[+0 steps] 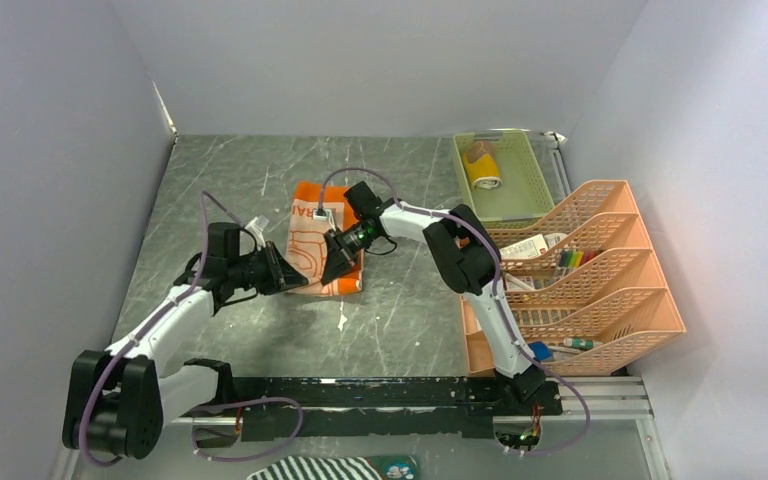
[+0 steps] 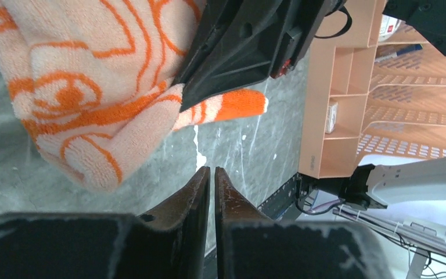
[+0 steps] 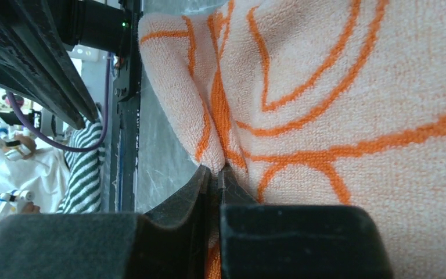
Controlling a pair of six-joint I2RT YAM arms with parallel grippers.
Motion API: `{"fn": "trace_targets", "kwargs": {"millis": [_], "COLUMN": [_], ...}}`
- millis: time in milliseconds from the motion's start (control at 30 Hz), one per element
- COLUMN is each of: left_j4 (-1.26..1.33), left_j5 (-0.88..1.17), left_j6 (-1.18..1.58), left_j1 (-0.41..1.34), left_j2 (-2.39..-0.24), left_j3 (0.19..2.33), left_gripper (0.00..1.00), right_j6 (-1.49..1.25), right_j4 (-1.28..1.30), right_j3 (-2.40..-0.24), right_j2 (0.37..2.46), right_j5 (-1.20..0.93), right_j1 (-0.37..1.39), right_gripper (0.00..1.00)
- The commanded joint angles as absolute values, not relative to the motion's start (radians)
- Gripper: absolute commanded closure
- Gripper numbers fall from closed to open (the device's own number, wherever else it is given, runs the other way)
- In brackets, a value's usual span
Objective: Roll the towels
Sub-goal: Roll the towel at the center of the board.
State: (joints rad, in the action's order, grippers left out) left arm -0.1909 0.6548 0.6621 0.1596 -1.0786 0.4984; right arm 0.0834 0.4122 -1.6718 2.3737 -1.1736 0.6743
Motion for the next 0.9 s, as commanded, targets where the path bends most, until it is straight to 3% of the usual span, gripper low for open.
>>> {"fn": "trace_targets", "kwargs": {"millis": [0, 533, 667, 733, 867], "left_j4": [-0.08, 0.129, 0.107, 0.096, 0.075], "left_j5": [0.598, 0.489, 0.428, 0.417, 0.404], "left_j6": [0.681, 0.666, 0.625, 0.612, 0.594], "left_j1": [0.167, 0.167, 0.167, 0.167, 0.166], "left_j2": [-1.135, -1.429, -1.488, -1.506, -1.521], "left_j3": [0.496, 0.491, 0.554, 0.582, 0.61], "left_gripper": [0.82, 0.88, 0.9, 0.9, 0.9], "right_j6": [0.072, 0.059, 0.055, 0.058, 0.096], "right_j4": [0.435, 0.417, 0.394, 0.363, 0.161], "right_j3": [-1.727, -1.725, -1.698, -1.658, -1.478], "right_j2": [2.421, 2.404, 2.342, 2.283, 2.09], "right_j5": [-1.172, -1.087, -0.983, -0.896, -0.626], "right_j1": [0.657, 0.629, 0.629, 0.629, 0.653], "right_gripper": [1.0, 1.0, 0.52, 0.41, 0.31]}}
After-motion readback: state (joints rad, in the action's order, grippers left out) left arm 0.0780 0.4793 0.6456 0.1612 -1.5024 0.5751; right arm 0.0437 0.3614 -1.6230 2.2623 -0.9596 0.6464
